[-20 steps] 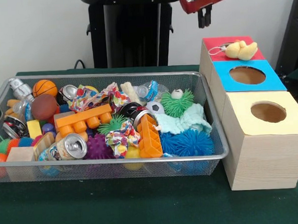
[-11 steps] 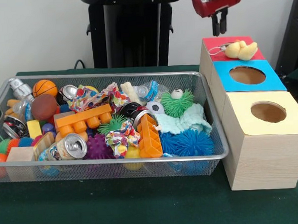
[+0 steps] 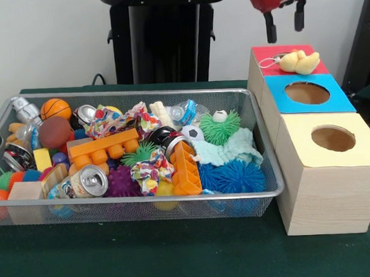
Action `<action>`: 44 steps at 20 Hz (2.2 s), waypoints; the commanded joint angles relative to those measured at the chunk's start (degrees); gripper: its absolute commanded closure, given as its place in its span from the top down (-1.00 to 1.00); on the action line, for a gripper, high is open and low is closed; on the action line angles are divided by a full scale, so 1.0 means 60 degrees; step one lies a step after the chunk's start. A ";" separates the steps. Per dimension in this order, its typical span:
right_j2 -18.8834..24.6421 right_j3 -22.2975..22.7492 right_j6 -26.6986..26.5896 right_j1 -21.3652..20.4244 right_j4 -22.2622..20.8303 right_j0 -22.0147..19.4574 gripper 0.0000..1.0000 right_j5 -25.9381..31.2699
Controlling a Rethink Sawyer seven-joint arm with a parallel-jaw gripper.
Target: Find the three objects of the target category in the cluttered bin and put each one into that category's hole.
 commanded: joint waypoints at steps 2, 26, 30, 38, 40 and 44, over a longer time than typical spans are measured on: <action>0.2607 -0.1068 -0.3652 0.0674 -0.0112 -0.1110 1.00 0.2096; 0.4188 -0.0771 -0.3915 0.3642 -0.3148 -0.1874 1.00 0.1847; 0.4403 -0.0767 -0.3996 0.3654 -0.3355 -0.2122 1.00 0.1998; 0.4880 -0.0923 -0.3740 0.3436 -0.3021 -0.2282 1.00 0.2654; 0.4951 -0.0873 -0.3683 0.3394 -0.2913 -0.2388 1.00 0.2827; 0.5132 -0.0724 -0.3538 0.3354 -0.2836 -0.2585 1.00 0.3081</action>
